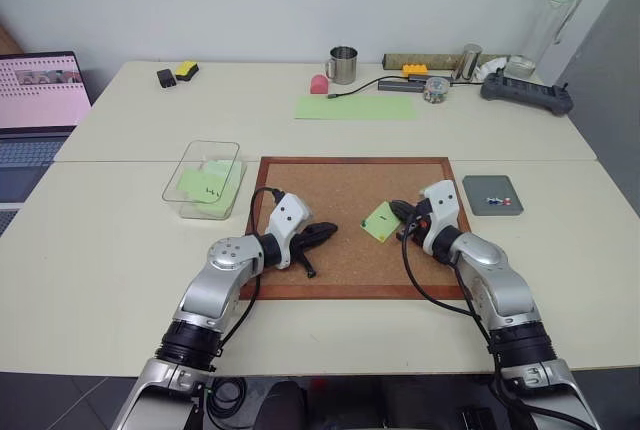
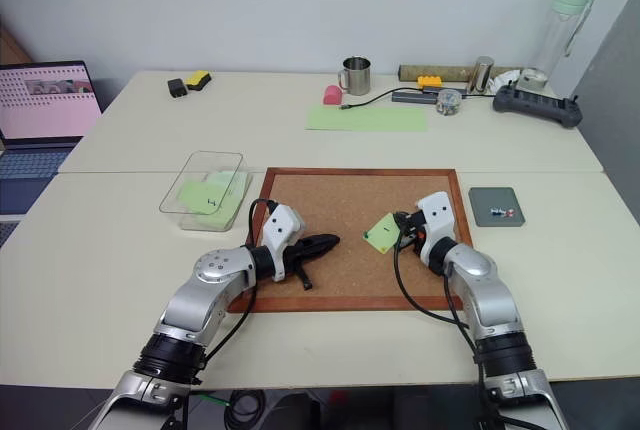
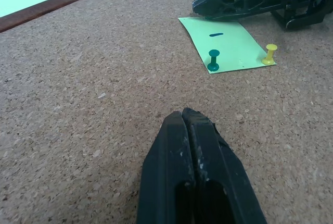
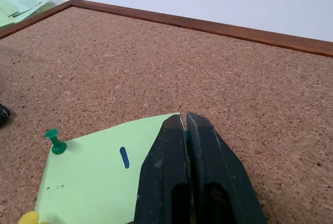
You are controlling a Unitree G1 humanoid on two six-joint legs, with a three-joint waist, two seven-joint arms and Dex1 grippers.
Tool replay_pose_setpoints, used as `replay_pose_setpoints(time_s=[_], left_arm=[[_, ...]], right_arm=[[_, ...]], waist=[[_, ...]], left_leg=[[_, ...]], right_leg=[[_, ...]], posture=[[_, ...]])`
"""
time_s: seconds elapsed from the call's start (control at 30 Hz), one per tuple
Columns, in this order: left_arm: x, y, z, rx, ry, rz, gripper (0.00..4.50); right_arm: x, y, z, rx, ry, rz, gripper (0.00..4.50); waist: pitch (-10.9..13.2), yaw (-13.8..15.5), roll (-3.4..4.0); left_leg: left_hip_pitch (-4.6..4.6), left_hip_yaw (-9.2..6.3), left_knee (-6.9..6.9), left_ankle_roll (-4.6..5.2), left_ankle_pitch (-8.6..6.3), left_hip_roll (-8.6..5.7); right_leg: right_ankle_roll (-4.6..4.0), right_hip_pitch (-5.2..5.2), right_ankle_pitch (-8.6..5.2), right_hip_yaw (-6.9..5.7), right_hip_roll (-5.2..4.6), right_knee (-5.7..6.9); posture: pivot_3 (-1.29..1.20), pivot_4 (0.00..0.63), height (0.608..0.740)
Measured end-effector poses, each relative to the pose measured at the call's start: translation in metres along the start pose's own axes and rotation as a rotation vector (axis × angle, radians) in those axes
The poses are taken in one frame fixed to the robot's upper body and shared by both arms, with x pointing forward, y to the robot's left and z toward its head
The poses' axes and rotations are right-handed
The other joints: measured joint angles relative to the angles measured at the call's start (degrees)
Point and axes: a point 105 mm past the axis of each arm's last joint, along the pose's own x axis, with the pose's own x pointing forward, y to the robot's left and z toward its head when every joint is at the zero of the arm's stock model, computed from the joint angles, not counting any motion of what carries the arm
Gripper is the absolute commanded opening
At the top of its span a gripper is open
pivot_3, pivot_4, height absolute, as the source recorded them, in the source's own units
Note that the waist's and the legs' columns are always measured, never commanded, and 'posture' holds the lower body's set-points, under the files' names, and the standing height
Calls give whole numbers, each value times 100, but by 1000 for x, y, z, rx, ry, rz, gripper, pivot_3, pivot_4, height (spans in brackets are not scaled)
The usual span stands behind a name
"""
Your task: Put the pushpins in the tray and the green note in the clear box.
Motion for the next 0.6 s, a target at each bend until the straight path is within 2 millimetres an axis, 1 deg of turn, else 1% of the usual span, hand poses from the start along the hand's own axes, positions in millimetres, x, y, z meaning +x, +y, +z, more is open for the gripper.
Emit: replay_pose_setpoints(time_s=[0.2, 0.27, 0.33, 0.47, 0.6], left_arm=[[-1, 1, 1, 0, -2, 0, 0], [-1, 2, 1, -1, 4, 3, 0], [-1, 2, 1, -1, 4, 3, 0], [-1, 2, 1, -1, 5, 3, 0], [-1, 2, 1, -1, 5, 2, 0]], right_arm=[[-4, 2, 6, 18, -36, 19, 35], [-7, 10, 25, 8, -111, 61, 35], [-9, 15, 36, -9, -151, 83, 35], [-10, 14, 38, -17, -155, 85, 35], [-15, 6, 42, 0, -172, 59, 35]], waist=[[1, -1, 1], [1, -10, 1], [1, -11, 1], [1, -11, 1], [1, -10, 1]], left_leg=[[-1, 0, -2, 0, 0, 0], [-1, -1, -2, 0, 0, 1], [-1, -2, -2, 0, 0, 2], [-1, -1, -2, 0, 0, 1], [-1, -1, -2, 0, 0, 1]], right_leg=[[0, -2, 0, 0, 0, 0], [0, -3, 0, 0, 1, -1], [0, -3, 0, -1, 2, -1], [0, -3, 0, 0, 2, -1], [0, -2, 0, 0, 2, -1]], posture=[[0, 150, 740], [0, 150, 740], [0, 150, 740], [0, 150, 740], [0, 150, 740]])
